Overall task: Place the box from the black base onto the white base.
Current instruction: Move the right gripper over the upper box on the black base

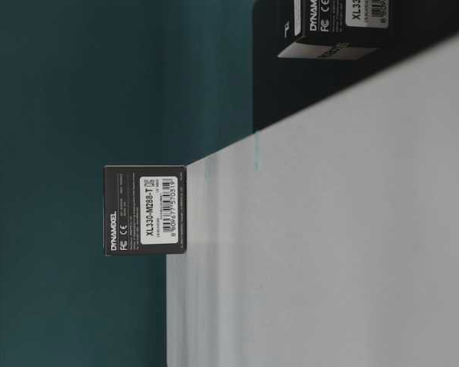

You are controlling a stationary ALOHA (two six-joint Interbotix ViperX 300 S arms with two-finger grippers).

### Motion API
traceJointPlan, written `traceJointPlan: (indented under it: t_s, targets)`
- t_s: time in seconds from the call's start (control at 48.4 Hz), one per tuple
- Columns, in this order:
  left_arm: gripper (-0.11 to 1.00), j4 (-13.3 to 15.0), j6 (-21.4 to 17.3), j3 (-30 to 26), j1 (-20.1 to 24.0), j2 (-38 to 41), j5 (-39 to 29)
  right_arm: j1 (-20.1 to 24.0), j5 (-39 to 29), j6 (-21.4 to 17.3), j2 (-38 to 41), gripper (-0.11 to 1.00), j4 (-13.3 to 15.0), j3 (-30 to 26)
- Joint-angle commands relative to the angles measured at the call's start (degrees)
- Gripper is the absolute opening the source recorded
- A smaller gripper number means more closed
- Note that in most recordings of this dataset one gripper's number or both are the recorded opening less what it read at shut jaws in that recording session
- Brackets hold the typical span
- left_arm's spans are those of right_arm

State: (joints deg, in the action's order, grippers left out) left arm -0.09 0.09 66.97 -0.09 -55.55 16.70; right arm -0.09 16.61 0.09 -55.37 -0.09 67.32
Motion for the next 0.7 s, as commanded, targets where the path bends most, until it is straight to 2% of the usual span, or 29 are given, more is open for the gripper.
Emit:
traceJointPlan:
  t_s: [0.0,0.062,0.124,0.269,0.537,0.682]
  targets:
    - [0.14,-0.88,0.35,-2.20,-0.09,0.62,-0.97,-0.18,0.18,-0.62,0.62,0.14,-0.26,-1.14]
    - [0.13,-0.88,0.00,-3.16,-0.18,0.44,-2.20,-0.18,-3.87,-0.97,0.62,0.13,-2.55,-2.11]
    - [0.04,-0.88,0.00,-3.78,-0.18,0.35,-3.78,-0.18,-9.58,-1.41,0.62,0.04,-3.78,-3.34]
    - [-0.04,-0.88,0.26,-4.39,-0.18,-0.26,-7.12,0.53,-20.30,-1.58,0.70,0.01,-3.87,-5.89]
    - [-0.04,-0.88,0.26,-5.19,-0.09,-1.49,-8.96,3.43,-36.47,-1.67,2.20,0.02,-3.96,-8.35]
    - [-0.04,-0.88,0.35,-5.36,-0.09,-1.41,-8.96,3.69,-42.54,-1.76,4.22,0.04,-3.96,-8.53]
